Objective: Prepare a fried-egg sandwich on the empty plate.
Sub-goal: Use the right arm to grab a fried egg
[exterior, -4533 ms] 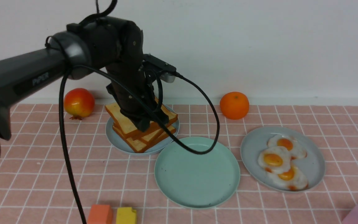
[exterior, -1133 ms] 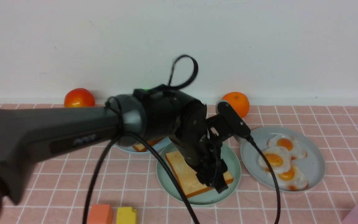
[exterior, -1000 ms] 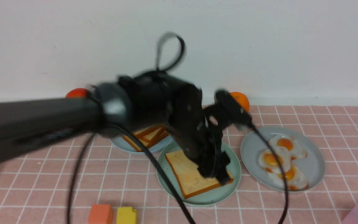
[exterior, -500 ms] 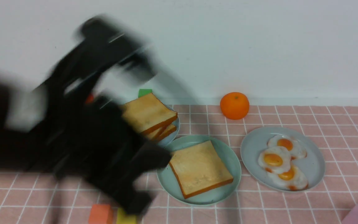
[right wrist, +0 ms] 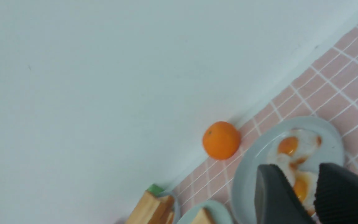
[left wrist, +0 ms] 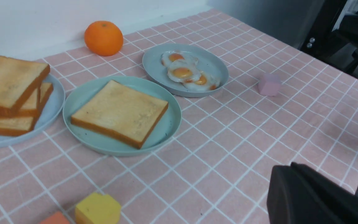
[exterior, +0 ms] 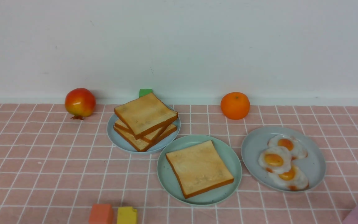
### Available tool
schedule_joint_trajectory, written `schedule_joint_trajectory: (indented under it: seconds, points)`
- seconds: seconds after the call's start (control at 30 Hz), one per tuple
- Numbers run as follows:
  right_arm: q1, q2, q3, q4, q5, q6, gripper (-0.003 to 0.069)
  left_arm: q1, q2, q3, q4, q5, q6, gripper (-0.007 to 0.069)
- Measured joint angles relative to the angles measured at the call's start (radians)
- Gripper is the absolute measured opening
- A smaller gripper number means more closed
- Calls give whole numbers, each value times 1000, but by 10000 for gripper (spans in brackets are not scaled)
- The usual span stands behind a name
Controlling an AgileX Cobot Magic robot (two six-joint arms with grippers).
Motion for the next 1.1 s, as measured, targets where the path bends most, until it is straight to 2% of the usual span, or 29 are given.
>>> schedule_joint_trajectory:
  seconds: [0.07, 0.13, 0.17, 0.2, 0.23, 0.27, 0.37, 0.47, 0.5, 0.57, 0.6, 0.7, 0.8, 0.87, 0.9, 0.93, 1.0, 1.03, 1.1]
  points:
    - [20, 29, -69, -5, 87, -33, 222, 0, 0, 3, 0, -3, 0, 12]
    - [63, 208, -295, -63, 348, -161, 163, 0, 13, 3, 0, -23, 0, 12]
    - [67, 226, -295, -69, 369, -172, 157, 0, 14, 3, 0, -24, 0, 12]
    - [88, 363, -442, -110, 512, -253, 113, 0, 26, 3, 1, -32, 0, 12]
    - [92, 404, -478, -123, 551, -281, 99, 0, 30, 3, 1, -33, 0, 12]
    - [103, 554, -595, -168, 675, -343, 46, 0, 42, 3, 2, -37, 0, 12]
    - [132, 850, -779, -240, 840, -403, 7, 0, 58, 3, 5, -39, 0, 12]
    - [254, 1083, -910, -326, 860, -415, 7, 0, 60, 3, 5, -40, 0, 12]
    - [254, 1096, -917, -334, 858, -415, 7, 0, 60, 3, 5, -40, 0, 12]
    - [381, 1258, -1005, -504, 842, -377, 8, 0, 60, 3, 5, -39, 0, 12]
    - [437, 1325, -1044, -628, 836, -342, 10, 0, 60, 3, 5, -39, 0, 12]
    - [506, 1420, -1093, -772, 829, -271, 17, 0, 60, 3, 5, -39, 0, 12]
    - [546, 1516, -1120, -874, 824, -225, 34, 0, 60, 3, 5, -39, 0, 12]
    - [556, 1610, -1144, -934, 813, -201, 74, 0, 60, 3, 5, -40, 0, 12]
    - [555, 1688, -1170, -960, 802, -195, 125, 0, 60, 3, 5, -40, 0, 12]
    - [555, 1698, -1170, -960, 802, -195, 133, 0, 60, 3, 5, -40, 0, 12]
    - [551, 1820, -1219, -989, 785, -194, 254, 0, 60, 3, 5, -40, 0, 12]
    - [550, 1820, -1222, -989, 785, -194, 263, 0, 60, 3, 5, -40, 0, 12]
    - [546, 1897, -1264, -993, 760, -203, 371, 0, 60, 3, 5, -40, 0, 12]
